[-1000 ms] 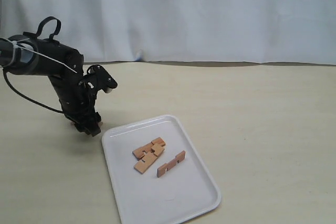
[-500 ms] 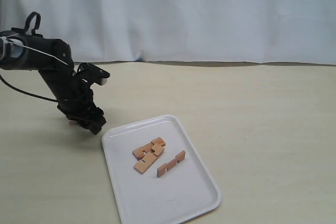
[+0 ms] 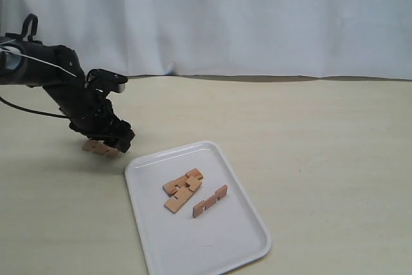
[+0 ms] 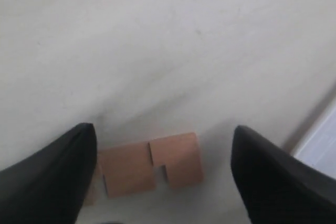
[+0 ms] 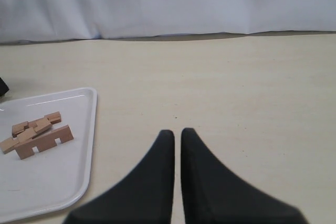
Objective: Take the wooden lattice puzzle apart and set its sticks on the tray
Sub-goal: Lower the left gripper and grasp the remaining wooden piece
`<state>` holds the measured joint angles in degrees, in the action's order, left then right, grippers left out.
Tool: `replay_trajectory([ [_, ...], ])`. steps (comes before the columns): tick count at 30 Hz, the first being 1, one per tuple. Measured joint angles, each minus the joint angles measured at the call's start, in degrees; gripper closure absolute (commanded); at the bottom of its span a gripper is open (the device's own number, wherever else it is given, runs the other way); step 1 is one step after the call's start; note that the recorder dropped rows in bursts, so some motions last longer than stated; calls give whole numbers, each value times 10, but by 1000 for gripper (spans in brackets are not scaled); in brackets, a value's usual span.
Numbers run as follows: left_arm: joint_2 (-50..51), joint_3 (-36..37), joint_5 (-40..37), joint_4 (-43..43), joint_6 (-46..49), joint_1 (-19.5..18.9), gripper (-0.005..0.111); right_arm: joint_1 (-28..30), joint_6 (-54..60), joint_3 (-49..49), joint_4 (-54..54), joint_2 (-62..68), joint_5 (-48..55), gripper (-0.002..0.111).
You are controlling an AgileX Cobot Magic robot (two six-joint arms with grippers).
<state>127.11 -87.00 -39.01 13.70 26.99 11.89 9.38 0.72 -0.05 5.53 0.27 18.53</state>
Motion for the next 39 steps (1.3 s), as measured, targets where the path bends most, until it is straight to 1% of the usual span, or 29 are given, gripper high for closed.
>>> replay_trajectory([
  [1,0,0,2,0,-4,0,12,0,0,0,0,0,0,104],
  [3,0,0,6,0,-12,0,10,0,0,0,0,0,0,104],
  [5,0,0,6,0,-12,0,10,0,0,0,0,0,0,104],
  [8,0,0,5,-24,-28,0,10,0,0,0,0,0,0,104],
  [11,0,0,-10,-104,-85,0,10,0,0,0,0,0,0,104],
  [13,0,0,-16,-130,-104,0,10,0,0,0,0,0,0,104],
  [23,0,0,-10,-119,-124,0,10,0,0,0,0,0,0,104],
  [30,0,0,-6,-117,-167,0,10,0,0,0,0,0,0,104],
  [39,0,0,-6,-100,-179,0,10,0,0,0,0,0,0,104],
])
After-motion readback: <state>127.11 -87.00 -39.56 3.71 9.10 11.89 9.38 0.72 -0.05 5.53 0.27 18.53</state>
